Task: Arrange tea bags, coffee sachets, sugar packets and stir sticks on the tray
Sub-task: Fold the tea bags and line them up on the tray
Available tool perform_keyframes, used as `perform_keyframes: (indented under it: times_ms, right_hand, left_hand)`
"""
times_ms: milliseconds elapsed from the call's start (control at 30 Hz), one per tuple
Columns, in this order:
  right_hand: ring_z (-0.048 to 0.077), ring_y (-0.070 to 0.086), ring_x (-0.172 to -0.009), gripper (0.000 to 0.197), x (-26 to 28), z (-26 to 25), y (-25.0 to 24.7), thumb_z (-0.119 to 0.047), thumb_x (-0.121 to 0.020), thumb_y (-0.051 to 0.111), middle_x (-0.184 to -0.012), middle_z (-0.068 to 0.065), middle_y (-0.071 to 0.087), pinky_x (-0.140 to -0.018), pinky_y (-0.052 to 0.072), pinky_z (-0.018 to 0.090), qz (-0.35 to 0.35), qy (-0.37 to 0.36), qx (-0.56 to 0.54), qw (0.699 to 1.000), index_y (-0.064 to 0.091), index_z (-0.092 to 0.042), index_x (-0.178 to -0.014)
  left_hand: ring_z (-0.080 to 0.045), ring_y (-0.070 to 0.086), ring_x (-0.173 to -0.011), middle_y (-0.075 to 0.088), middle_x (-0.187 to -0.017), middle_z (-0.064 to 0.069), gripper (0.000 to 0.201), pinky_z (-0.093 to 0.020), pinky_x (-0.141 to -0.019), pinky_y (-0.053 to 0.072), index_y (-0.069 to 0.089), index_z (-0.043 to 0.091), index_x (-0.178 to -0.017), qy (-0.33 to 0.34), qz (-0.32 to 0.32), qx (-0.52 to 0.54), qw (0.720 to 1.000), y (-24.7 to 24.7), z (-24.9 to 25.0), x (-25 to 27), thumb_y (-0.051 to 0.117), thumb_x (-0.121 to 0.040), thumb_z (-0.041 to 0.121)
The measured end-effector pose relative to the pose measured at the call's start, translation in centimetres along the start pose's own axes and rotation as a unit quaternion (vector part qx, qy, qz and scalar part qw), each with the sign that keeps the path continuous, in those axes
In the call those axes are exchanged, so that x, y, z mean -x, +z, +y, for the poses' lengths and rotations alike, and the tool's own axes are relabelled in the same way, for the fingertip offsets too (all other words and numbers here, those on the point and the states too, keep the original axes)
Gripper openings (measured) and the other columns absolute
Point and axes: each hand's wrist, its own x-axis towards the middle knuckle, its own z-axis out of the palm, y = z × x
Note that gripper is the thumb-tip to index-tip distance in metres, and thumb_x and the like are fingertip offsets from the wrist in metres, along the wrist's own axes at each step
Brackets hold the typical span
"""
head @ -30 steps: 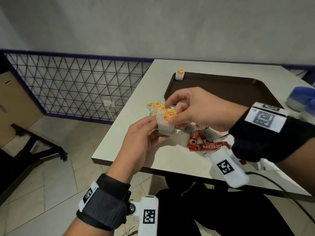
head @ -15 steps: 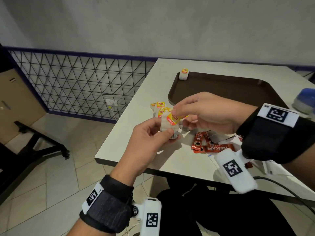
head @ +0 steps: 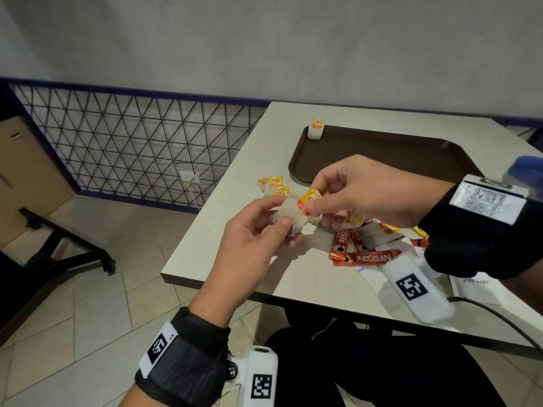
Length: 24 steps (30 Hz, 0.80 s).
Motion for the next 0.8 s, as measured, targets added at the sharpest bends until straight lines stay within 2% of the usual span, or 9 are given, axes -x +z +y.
perform_keyframes:
  times_ms: [67,133,267,467,533,633,700,800]
  right_hand:
    - [0.027,0.072,-0.079,0.018,0.09,-0.10,-0.16,-0.020,-0.083,0.081,-0.091,0.016,0.078,-0.079,0.060,0.042,-0.004,0.000,0.004,1.000,0.076,-0.008,-0.096]
    - [0.025,0.073,-0.079,0.019,0.13,-0.13,-0.09,-0.019,-0.083,0.081,-0.088,0.013,0.078,-0.080,0.061,0.042,-0.001,-0.001,-0.004,1.000,0.077,-0.009,-0.098]
    - [0.024,0.073,-0.077,0.020,0.29,-0.02,0.26,-0.017,-0.084,0.080,-0.086,0.012,0.078,-0.081,0.060,0.045,0.006,-0.015,-0.021,1.000,0.078,-0.009,-0.102]
    - [0.026,0.075,-0.080,0.022,0.49,0.22,-0.06,-0.014,-0.084,0.080,-0.089,0.012,0.079,-0.080,0.062,0.044,0.018,-0.020,-0.017,0.999,0.076,-0.011,-0.106]
    - [0.025,0.075,-0.081,0.023,0.47,0.28,-0.23,-0.014,-0.084,0.080,-0.091,0.012,0.079,-0.079,0.062,0.041,0.016,-0.017,-0.022,0.999,0.076,-0.011,-0.107]
    - [0.023,0.075,-0.081,0.024,0.29,0.39,-0.46,-0.010,-0.084,0.079,-0.094,0.011,0.079,-0.077,0.060,0.037,0.014,0.001,-0.053,0.998,0.076,-0.011,-0.108]
    - [0.022,0.074,-0.079,0.024,0.12,0.41,-0.38,-0.006,-0.084,0.079,-0.093,0.012,0.079,-0.074,0.058,0.034,0.011,0.012,-0.083,0.996,0.076,-0.008,-0.107]
    - [0.015,0.069,-0.071,0.017,-0.08,0.40,-0.23,-0.002,-0.084,0.078,-0.085,0.010,0.078,-0.061,0.055,0.026,-0.003,0.030,-0.129,0.991,0.077,-0.005,-0.101]
  left_hand:
    - [-0.026,0.072,-0.083,0.075,-0.103,-0.015,0.026,-0.041,-0.079,0.059,0.068,0.012,-0.121,0.011,-0.004,-0.021,1.000,-0.04,0.03,0.12,0.060,-0.098,0.003]
    - [-0.023,0.072,-0.082,0.076,-0.103,-0.013,0.025,-0.038,-0.078,0.058,0.071,0.017,-0.117,0.013,-0.009,-0.037,0.999,0.01,0.21,0.28,0.060,-0.098,0.005]
    - [-0.018,0.072,-0.080,0.076,-0.104,-0.012,0.027,-0.030,-0.076,0.058,0.071,0.014,-0.121,0.008,-0.008,-0.043,0.999,0.09,0.30,0.35,0.060,-0.098,0.005]
    - [-0.018,0.072,-0.080,0.075,-0.105,-0.014,0.029,-0.026,-0.074,0.057,0.070,0.016,-0.124,0.017,0.007,-0.034,0.999,0.22,0.49,0.49,0.061,-0.098,0.007]
    - [-0.018,0.073,-0.083,0.074,-0.107,-0.016,0.031,-0.025,-0.075,0.057,0.069,0.015,-0.126,0.016,0.030,-0.018,0.999,0.14,0.45,0.43,0.064,-0.095,0.010]
    - [-0.027,0.073,-0.092,0.072,-0.106,-0.020,0.037,-0.031,-0.080,0.060,0.071,0.014,-0.122,0.019,0.044,-0.012,0.999,0.04,0.52,0.41,0.068,-0.087,0.024]
    - [-0.023,0.073,-0.085,0.072,-0.102,-0.020,0.038,-0.029,-0.078,0.059,0.073,0.012,-0.118,0.024,0.045,-0.016,0.999,0.06,0.64,0.50,0.071,-0.082,0.024]
    - [-0.016,0.072,-0.074,0.075,-0.094,-0.014,0.039,-0.025,-0.072,0.058,0.072,0.007,-0.110,0.025,0.046,-0.007,0.999,0.10,0.71,0.56,0.075,-0.075,0.023]
